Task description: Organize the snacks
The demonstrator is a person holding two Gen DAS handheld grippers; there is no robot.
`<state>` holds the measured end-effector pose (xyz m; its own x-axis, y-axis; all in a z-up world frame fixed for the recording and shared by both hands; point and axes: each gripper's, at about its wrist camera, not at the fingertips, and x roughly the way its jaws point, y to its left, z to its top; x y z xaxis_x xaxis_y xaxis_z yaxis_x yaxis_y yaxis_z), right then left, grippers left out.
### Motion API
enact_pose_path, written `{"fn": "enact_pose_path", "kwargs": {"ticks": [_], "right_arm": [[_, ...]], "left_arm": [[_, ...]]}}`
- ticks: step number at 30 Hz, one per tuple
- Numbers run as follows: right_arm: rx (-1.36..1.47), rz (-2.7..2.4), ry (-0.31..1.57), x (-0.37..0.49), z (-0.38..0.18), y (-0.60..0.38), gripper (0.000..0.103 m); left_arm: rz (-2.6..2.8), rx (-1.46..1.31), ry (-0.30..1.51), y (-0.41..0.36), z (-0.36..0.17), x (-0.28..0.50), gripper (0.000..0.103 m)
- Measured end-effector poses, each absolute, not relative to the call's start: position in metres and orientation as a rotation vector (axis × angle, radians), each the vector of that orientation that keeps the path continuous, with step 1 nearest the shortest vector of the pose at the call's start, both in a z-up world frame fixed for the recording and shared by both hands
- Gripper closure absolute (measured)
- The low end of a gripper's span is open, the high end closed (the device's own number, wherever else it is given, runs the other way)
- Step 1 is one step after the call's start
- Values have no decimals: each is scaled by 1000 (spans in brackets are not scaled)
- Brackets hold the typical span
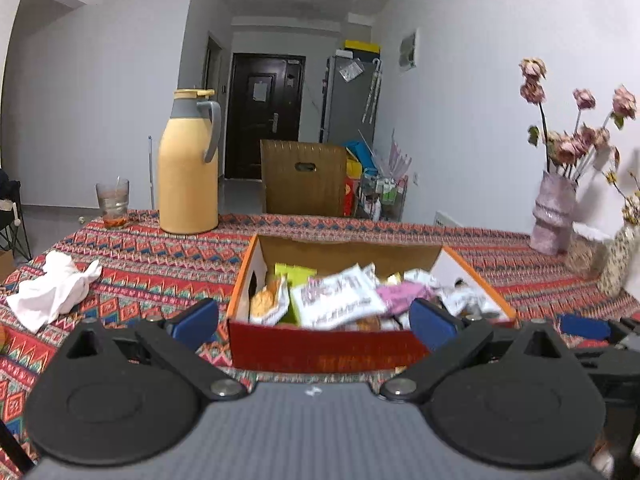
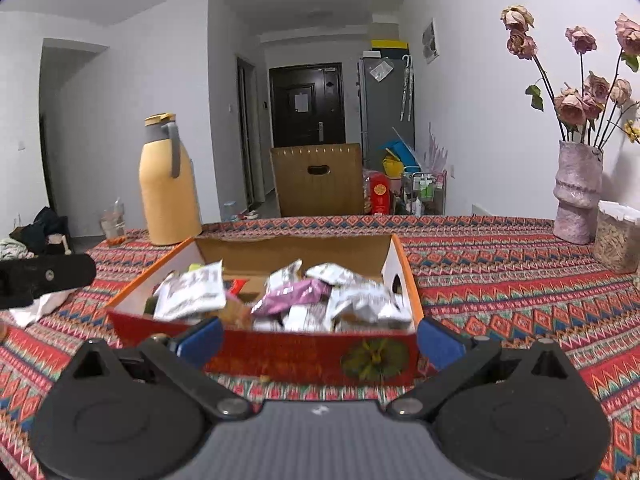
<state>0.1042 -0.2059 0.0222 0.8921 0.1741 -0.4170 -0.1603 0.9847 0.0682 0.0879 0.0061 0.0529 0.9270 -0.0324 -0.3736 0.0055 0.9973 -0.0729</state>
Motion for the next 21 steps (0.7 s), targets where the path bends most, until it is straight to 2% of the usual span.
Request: {"fn": "enact_pose_path", "kwargs": {"ticks": [21], "right_arm": [[61, 214, 611, 46, -26, -213, 0]], "left_arm": [[-44, -74, 626, 12, -12, 57, 0]]}}
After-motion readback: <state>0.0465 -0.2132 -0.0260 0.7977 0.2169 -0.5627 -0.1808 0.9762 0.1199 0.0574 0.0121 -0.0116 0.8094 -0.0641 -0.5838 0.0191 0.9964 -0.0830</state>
